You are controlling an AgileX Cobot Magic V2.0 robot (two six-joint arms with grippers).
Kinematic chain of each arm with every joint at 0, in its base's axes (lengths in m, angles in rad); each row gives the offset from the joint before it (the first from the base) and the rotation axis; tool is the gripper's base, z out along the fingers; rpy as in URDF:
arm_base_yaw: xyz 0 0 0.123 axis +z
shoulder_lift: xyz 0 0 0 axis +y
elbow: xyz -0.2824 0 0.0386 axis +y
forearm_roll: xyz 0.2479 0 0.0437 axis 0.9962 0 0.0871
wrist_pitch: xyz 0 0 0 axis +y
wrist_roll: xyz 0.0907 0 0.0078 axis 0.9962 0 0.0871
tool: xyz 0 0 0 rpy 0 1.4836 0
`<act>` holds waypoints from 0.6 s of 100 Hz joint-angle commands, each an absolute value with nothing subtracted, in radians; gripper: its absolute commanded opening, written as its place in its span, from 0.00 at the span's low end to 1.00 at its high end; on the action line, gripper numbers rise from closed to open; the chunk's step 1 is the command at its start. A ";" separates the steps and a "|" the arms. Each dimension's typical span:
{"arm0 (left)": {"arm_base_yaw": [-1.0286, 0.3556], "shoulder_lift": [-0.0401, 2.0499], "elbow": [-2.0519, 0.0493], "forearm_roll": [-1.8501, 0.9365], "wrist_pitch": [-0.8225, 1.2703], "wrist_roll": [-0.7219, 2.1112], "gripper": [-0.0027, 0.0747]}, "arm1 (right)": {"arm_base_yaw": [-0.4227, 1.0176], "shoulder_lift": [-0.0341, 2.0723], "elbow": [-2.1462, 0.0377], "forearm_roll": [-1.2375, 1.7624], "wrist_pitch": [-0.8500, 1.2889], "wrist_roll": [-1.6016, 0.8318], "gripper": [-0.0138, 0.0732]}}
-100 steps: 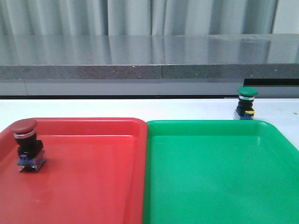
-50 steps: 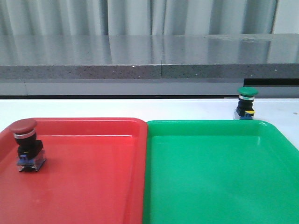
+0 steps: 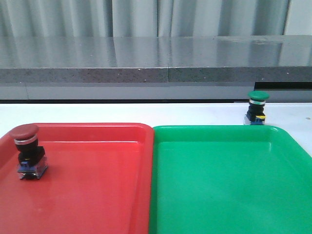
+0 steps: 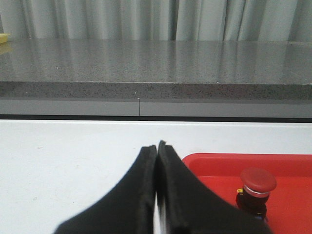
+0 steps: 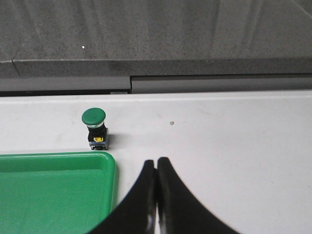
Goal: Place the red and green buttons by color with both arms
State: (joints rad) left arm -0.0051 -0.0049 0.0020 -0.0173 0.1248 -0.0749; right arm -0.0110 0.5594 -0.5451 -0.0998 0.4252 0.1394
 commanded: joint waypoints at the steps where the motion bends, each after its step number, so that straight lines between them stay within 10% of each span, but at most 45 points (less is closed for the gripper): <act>1: -0.004 -0.037 0.014 -0.025 0.049 -0.083 0.01 | -0.015 0.657 -0.606 -0.100 0.322 0.136 0.08; 60: -0.004 -0.037 0.014 -0.025 0.049 -0.083 0.01 | 0.080 1.238 -1.015 -0.040 0.541 0.136 0.15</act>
